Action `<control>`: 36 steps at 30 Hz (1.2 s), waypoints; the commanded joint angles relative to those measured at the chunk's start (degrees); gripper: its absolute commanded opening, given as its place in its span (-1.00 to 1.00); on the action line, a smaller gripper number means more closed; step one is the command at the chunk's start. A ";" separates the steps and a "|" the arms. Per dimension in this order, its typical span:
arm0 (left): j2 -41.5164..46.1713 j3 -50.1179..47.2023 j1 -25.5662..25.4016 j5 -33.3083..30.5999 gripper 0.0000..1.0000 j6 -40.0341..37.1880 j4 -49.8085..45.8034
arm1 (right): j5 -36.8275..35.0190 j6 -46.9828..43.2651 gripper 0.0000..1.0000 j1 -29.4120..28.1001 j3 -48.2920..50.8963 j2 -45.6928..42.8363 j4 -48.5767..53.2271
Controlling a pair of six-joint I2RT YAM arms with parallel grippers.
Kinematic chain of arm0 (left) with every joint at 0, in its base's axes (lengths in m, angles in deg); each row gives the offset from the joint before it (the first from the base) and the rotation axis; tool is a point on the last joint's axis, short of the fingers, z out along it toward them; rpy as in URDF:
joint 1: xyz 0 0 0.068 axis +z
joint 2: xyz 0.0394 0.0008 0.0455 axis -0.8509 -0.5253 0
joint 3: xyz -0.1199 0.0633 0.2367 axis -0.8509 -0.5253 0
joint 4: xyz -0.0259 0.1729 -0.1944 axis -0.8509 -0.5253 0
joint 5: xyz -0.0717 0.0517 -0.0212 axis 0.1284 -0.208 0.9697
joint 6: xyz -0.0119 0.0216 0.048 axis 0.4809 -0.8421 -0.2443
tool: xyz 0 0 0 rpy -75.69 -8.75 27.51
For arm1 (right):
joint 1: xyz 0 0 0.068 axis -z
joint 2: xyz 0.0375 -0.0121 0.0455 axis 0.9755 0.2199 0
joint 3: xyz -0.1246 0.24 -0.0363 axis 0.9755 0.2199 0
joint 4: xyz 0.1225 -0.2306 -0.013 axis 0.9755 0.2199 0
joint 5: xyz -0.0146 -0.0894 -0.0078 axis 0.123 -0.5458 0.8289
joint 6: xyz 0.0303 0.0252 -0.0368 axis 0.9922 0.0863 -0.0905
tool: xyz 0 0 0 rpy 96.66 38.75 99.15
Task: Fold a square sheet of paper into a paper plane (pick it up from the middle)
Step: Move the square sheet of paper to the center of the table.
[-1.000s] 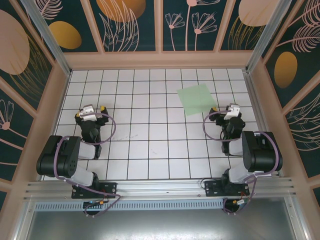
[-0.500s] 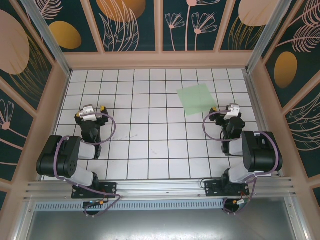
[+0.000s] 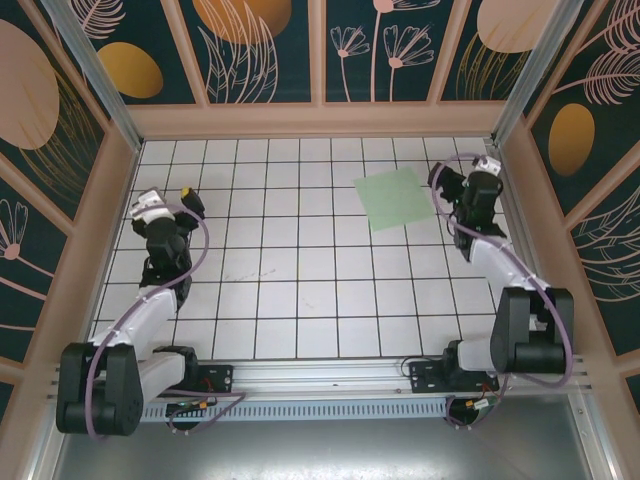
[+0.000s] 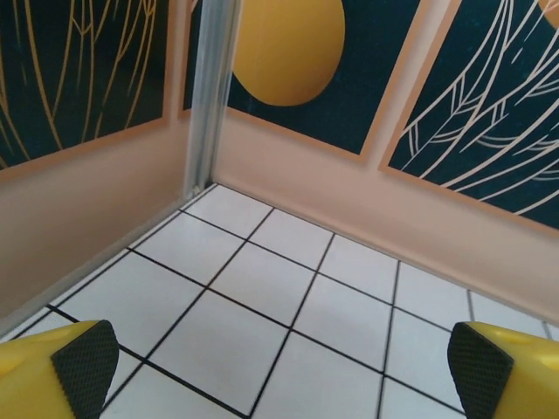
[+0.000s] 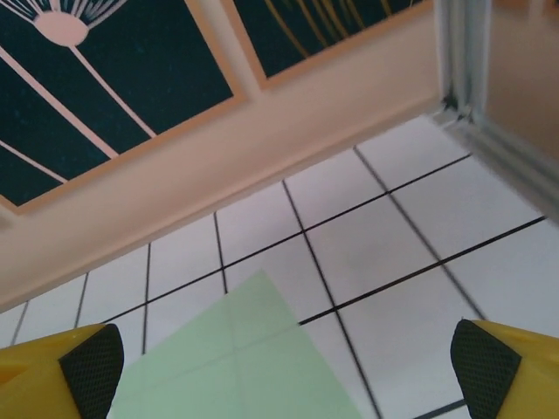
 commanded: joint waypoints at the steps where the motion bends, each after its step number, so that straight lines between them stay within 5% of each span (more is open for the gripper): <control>1: 1.91 5.11 0.24 5.86 0.97 9.38 -21.41 | 7.87 6.66 0.98 -3.01 -5.56 6.47 16.58; 8: 3.35 8.96 0.21 16.91 0.97 9.60 -28.91 | 15.20 11.91 0.88 -8.50 -15.91 20.11 16.64; 22: 1.56 9.14 0.22 21.25 0.97 8.99 -29.00 | 11.20 14.13 0.83 -12.15 -31.38 35.26 27.28; 36: -0.75 9.27 0.24 24.75 0.97 8.71 -28.49 | 10.16 14.99 0.84 -14.13 -34.06 41.28 33.36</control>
